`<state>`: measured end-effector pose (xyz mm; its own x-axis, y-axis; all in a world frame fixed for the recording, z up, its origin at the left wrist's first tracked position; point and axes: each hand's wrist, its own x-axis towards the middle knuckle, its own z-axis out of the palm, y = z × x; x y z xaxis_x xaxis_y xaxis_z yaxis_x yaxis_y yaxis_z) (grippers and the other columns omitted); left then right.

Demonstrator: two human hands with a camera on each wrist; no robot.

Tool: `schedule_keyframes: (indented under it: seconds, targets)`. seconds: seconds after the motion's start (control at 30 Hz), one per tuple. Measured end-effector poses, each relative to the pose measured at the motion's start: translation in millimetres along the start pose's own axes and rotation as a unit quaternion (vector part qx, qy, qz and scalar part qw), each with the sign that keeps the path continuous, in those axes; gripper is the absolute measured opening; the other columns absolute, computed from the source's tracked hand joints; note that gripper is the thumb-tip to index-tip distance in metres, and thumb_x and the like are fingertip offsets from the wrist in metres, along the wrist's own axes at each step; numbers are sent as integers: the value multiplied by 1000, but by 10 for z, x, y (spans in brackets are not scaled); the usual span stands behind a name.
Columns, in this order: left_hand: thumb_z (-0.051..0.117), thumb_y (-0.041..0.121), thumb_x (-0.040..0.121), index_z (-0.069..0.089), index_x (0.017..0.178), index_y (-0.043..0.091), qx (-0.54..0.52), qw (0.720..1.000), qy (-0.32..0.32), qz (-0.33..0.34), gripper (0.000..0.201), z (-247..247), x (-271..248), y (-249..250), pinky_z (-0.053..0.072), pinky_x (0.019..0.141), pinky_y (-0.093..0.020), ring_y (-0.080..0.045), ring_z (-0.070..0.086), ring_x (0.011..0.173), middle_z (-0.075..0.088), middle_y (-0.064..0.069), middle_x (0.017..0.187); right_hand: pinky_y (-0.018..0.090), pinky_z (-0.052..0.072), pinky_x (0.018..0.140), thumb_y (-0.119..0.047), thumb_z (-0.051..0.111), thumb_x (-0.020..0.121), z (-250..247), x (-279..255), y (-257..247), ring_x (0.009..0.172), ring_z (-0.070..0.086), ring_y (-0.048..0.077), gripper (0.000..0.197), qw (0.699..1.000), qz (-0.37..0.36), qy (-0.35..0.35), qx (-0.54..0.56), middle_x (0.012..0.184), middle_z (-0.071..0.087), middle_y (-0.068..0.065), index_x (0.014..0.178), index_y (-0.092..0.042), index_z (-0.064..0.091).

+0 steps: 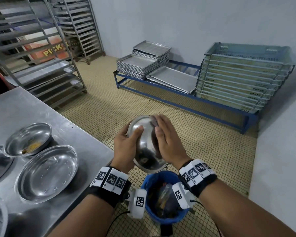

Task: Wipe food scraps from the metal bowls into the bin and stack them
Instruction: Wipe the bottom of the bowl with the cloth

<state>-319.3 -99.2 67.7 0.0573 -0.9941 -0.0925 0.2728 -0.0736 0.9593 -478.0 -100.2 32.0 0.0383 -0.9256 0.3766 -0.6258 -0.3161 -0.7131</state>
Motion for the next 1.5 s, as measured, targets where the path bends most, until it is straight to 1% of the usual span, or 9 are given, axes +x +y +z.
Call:
schedule_keyframes:
  seconds: [0.2,0.37,0.47,0.67,0.9,0.97,1.13,1.37,1.5]
  targets:
    - [76,21,94,74,117,23,-9,999,48,-1,23,-90,143,29,62,66,-34,-27,79,89,81,-5,103,56,18,125,-32,32,108,189,-508,70,158,4,21,58,988,-128,-19,-89,171,7,-1,163,-20,16]
    - [79,22,91,75,115,26,2,999,38,-3,25,-98,137,17,62,65,-35,-27,79,88,81,-2,102,47,14,127,-43,24,108,145,-394,212,157,3,9,58,1000,-3,15,-11,171,7,-9,163,-26,18]
    - [79,21,90,75,115,24,14,1000,17,-7,26,-61,83,-42,62,69,-37,-30,78,90,80,-6,105,45,29,123,-47,25,106,3,-42,202,150,28,10,57,994,75,56,54,162,34,-3,157,-23,35]
    - [78,15,90,74,115,20,13,1000,-8,-23,26,28,39,-86,65,72,-38,-29,79,89,81,-6,103,46,32,119,-35,30,108,-28,-70,19,145,36,22,50,989,-83,80,-94,156,40,6,153,-16,42]
    - [85,33,70,70,127,18,-19,999,20,-33,62,33,76,-99,64,73,-41,-32,78,94,79,-9,110,2,24,108,-32,36,110,16,-376,243,141,34,-1,47,982,82,140,99,159,35,-1,155,-18,40]
    - [85,34,71,70,123,20,-26,999,17,-35,56,47,79,-101,63,72,-41,-31,78,90,80,-6,105,5,26,110,-32,37,109,14,-334,207,138,36,-6,47,976,83,165,113,154,41,-1,152,-16,45]
    - [86,36,67,68,126,20,-28,998,26,-44,64,65,83,-77,63,72,-43,-29,78,87,80,-5,104,46,46,110,-37,41,106,-30,-214,193,132,52,13,41,955,93,206,190,139,57,-8,140,-21,58]
    - [82,49,77,69,114,37,91,996,-23,7,41,59,100,14,63,87,-54,-32,77,100,78,-2,110,46,43,106,-40,36,105,-110,-115,206,126,49,20,46,972,67,212,80,138,58,-3,139,-19,58]
    - [95,40,55,60,132,28,98,994,-44,-10,86,67,75,57,64,86,-54,-30,76,103,73,-3,118,44,42,108,-36,36,106,-167,-30,175,127,47,19,45,975,43,210,52,139,58,-2,139,-16,58]
